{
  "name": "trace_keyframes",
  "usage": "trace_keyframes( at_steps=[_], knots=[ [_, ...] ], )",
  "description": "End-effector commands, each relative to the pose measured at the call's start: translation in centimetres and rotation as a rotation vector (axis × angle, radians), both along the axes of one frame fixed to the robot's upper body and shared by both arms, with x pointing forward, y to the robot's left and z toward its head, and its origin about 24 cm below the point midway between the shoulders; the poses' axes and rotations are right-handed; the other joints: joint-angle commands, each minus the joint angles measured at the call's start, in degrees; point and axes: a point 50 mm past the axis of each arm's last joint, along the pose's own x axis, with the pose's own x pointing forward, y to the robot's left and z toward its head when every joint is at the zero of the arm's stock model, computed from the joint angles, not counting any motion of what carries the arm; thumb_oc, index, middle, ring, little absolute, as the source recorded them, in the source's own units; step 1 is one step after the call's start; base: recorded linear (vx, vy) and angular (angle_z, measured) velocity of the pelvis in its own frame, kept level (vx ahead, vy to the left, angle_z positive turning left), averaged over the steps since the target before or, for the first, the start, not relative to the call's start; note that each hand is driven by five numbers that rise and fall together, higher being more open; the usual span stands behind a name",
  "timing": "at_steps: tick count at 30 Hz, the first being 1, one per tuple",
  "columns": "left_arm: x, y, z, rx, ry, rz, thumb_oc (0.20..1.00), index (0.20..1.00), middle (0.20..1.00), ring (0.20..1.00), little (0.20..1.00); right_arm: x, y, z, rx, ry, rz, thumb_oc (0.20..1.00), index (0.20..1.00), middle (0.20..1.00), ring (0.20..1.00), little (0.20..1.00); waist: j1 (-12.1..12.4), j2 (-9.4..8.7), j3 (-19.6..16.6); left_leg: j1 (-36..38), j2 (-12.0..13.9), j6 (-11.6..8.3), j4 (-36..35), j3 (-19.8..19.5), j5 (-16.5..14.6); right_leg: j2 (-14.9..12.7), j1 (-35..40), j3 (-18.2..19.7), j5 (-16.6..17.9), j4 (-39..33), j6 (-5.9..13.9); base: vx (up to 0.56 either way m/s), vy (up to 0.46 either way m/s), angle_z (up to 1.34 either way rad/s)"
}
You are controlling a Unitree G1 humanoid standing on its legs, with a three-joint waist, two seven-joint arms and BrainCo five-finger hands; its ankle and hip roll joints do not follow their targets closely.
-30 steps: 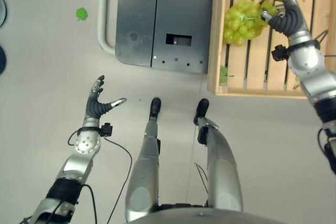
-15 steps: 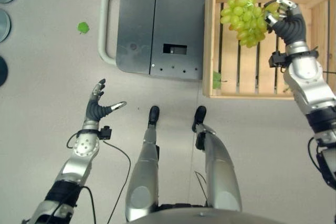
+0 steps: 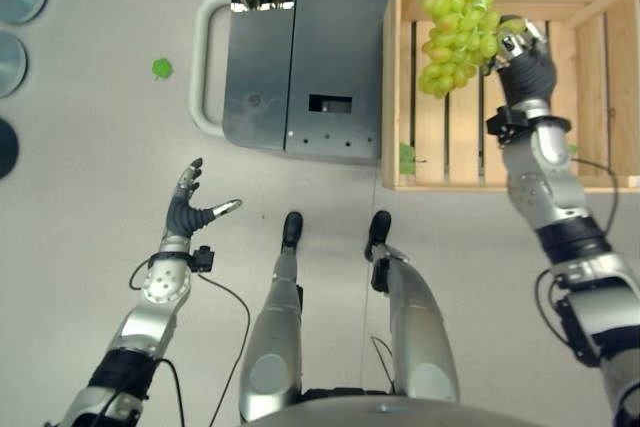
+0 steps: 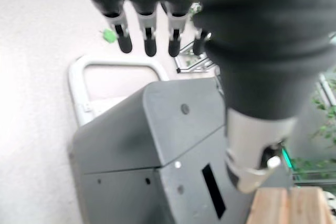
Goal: Pick up the fruits from the basket on one side to the basket on the other side
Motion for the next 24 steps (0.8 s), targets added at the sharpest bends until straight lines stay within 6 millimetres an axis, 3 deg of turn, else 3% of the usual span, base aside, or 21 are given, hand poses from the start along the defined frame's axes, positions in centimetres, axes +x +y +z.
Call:
trace_keyframes(
  at_steps=[1, 9, 14, 24],
  knots=[
    [-0.6, 0.2, 0.2, -0.035, -0.021, 0.011, 1.000, 1.000, 1.000, 1.000, 1.000, -1.7, 0.2, 5.2, 0.150, -0.288, 0.077, 0.200, 0.200, 0.200, 0.200, 0.200, -1.85, -0.35, 0.32, 7.06, -1.30, 2.35, -0.07, -0.30, -5.67, -4.03, 0.75, 2.43, 1.56, 1.51, 8.99, 0.00, 0.000, 0.00],
    [-0.9, -0.3, -0.4, -0.060, -0.001, -0.003, 1.000, 1.000, 1.000, 1.000, 1.000, -1.8, 2.5, 3.8, 0.321, -0.297, 0.193, 0.200, 0.200, 0.200, 0.200, 0.200, -2.16, 0.45, -2.35, 9.25, -1.51, 2.81, 0.37, 0.02, -6.60, -3.49, 3.53, 2.77, 1.78, 0.45, 8.77, 0.01, 0.005, -0.02],
    [-1.1, -0.5, -0.8, -0.082, 0.007, 0.000, 1.000, 1.000, 1.000, 1.000, 1.000, -2.1, 4.3, 3.4, 0.360, -0.302, 0.284, 0.200, 0.200, 0.200, 0.200, 0.200, -2.38, 0.70, -3.91, 10.34, -1.34, 2.99, 0.39, 0.20, -6.94, -3.22, 4.55, 3.22, 1.84, -0.08, 8.71, 0.01, 0.014, -0.03],
    [-1.6, -0.6, -1.0, -0.113, 0.005, -0.004, 1.000, 1.000, 1.000, 1.000, 1.000, -2.9, 5.7, 2.7, 0.395, -0.319, 0.375, 0.200, 0.200, 0.200, 0.200, 0.200, -2.36, 0.69, -6.06, 11.51, -1.14, 3.21, 0.20, 0.47, -7.27, -3.25, 6.00, 3.17, 2.09, -0.93, 8.87, 0.00, 0.005, -0.01]
  ],
)
